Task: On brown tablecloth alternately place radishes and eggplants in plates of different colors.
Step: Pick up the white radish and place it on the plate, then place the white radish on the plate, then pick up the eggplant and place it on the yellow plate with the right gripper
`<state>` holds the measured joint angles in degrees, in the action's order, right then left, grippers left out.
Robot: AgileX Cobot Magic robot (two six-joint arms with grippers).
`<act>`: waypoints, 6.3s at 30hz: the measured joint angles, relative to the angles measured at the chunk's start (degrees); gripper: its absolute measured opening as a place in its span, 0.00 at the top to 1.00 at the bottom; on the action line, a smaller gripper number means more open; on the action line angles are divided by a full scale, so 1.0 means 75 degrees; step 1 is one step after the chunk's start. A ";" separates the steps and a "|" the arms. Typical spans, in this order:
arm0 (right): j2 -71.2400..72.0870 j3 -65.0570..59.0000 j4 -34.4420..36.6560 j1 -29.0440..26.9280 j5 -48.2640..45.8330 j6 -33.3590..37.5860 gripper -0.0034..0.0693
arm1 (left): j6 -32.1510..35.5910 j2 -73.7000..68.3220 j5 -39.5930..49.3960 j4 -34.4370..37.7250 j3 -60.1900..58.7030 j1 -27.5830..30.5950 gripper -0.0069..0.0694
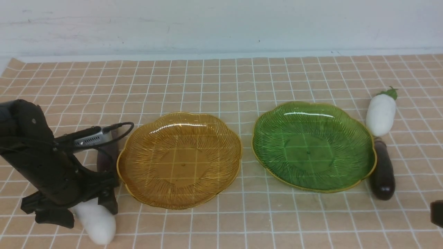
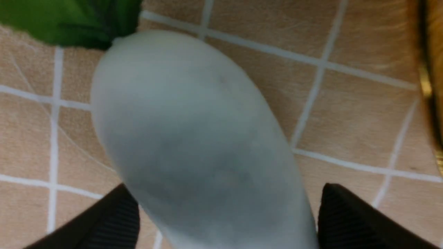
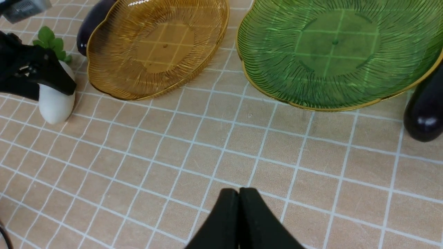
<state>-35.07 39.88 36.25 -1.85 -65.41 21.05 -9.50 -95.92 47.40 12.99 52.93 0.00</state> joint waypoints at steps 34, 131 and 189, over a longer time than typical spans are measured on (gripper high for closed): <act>0.0000 0.0000 -0.0290 0.0000 0.0239 -0.0073 0.97 | 0.1008 -0.0559 0.0988 0.1400 0.4868 -0.4164 0.43; -1.0550 0.7600 -0.2311 0.0680 -0.0779 -0.2928 0.23 | 0.0728 0.1150 0.3252 -0.1935 0.6156 -0.3960 0.91; -1.1763 0.6661 -0.2569 -0.0611 0.0645 -0.3507 0.27 | 0.0051 0.3623 0.3252 -0.2846 0.3313 -0.3960 0.91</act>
<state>-123.29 89.85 16.98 -6.43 -60.58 -5.25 -9.12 -68.74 71.79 -8.36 77.78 -29.70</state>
